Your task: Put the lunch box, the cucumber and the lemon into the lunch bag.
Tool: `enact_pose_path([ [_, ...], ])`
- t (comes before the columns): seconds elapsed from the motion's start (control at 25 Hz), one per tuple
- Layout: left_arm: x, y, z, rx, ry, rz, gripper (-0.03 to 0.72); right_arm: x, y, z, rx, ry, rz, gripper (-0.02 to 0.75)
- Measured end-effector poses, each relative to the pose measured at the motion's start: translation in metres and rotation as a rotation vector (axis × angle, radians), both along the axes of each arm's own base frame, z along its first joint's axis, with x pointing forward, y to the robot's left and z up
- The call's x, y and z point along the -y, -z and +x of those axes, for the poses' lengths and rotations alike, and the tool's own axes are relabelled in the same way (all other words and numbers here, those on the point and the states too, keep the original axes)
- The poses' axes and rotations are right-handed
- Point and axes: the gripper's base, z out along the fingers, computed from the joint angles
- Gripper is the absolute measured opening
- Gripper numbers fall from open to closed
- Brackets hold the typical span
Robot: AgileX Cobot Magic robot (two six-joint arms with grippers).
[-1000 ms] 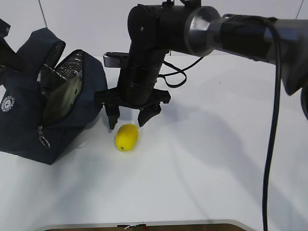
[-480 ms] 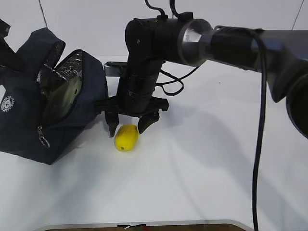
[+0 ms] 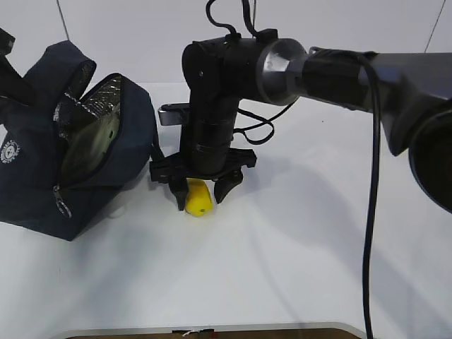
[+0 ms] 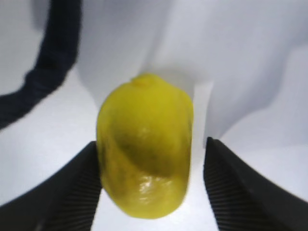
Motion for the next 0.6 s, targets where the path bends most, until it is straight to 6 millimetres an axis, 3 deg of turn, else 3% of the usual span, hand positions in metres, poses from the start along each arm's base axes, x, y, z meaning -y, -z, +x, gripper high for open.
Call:
enact_pose_path([
  [0.16,0.0000,0.0000,0.0000,0.000,0.000,0.001,-0.010,0.0026,0.0004,-0.0006,-0.006,-0.005,-0.029,0.394],
  [0.24,0.0000,0.0000,0.0000,0.000,0.000,0.001,-0.010,0.0027,0.0004,-0.0005,-0.005,-0.005,-0.030,0.366],
  [0.6,0.0000,0.0000,0.0000,0.000,0.000,0.001,-0.010,0.0035,-0.0001,-0.0001,-0.001,-0.008,-0.040,0.358],
])
